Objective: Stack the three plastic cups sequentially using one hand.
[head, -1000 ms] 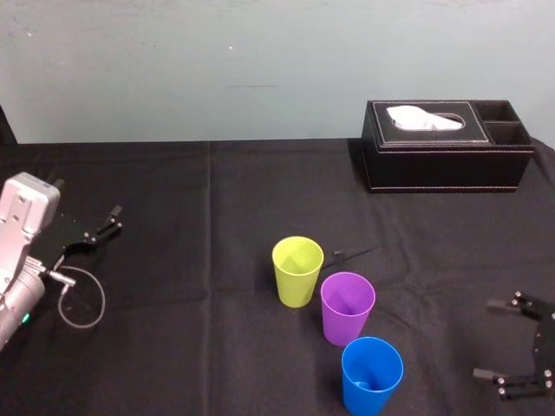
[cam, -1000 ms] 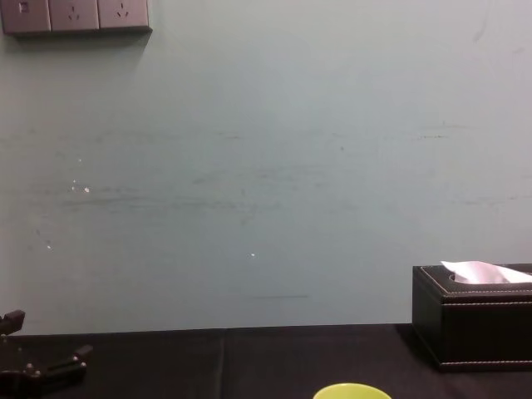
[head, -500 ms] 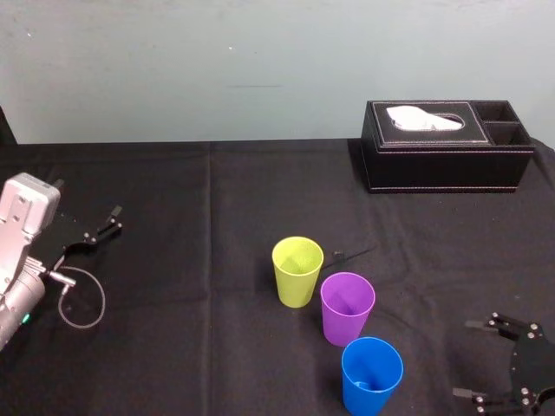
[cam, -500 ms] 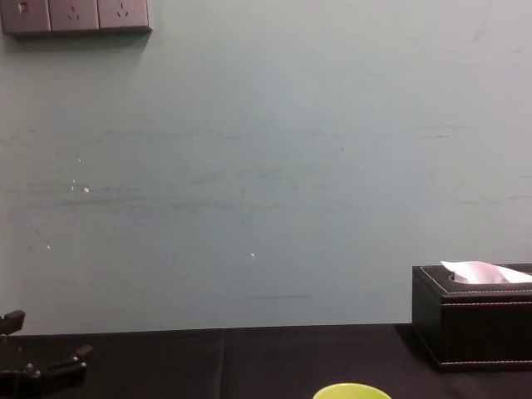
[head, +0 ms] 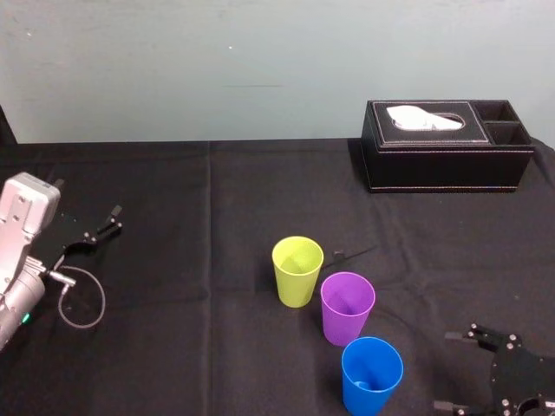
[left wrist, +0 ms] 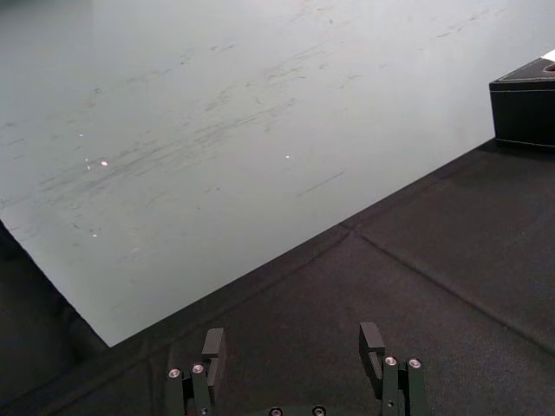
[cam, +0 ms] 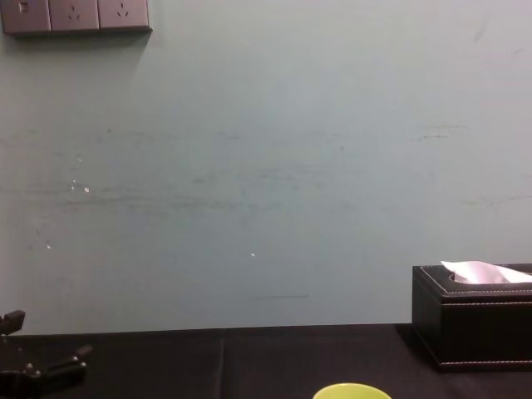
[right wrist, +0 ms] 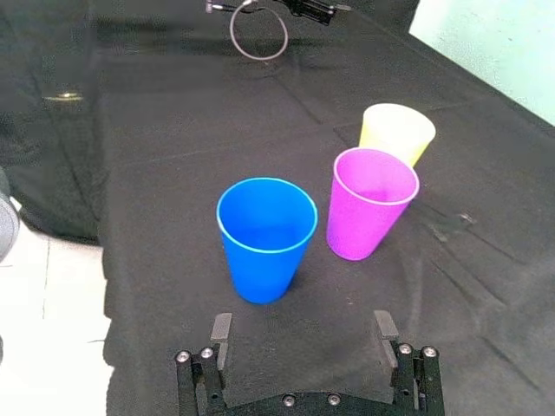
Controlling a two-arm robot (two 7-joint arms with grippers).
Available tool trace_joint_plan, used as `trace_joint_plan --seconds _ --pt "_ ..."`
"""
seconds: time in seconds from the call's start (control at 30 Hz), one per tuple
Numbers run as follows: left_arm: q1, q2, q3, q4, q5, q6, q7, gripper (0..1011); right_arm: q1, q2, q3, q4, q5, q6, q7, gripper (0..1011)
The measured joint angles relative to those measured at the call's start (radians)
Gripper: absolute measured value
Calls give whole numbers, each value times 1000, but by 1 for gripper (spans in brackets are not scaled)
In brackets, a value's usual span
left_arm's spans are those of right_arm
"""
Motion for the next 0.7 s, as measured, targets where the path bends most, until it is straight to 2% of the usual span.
trace_joint_plan --seconds 0.7 --pt "0 0 0 0 0 0 0 1010 64 -40 -83 -7 2 35 -14 1003"
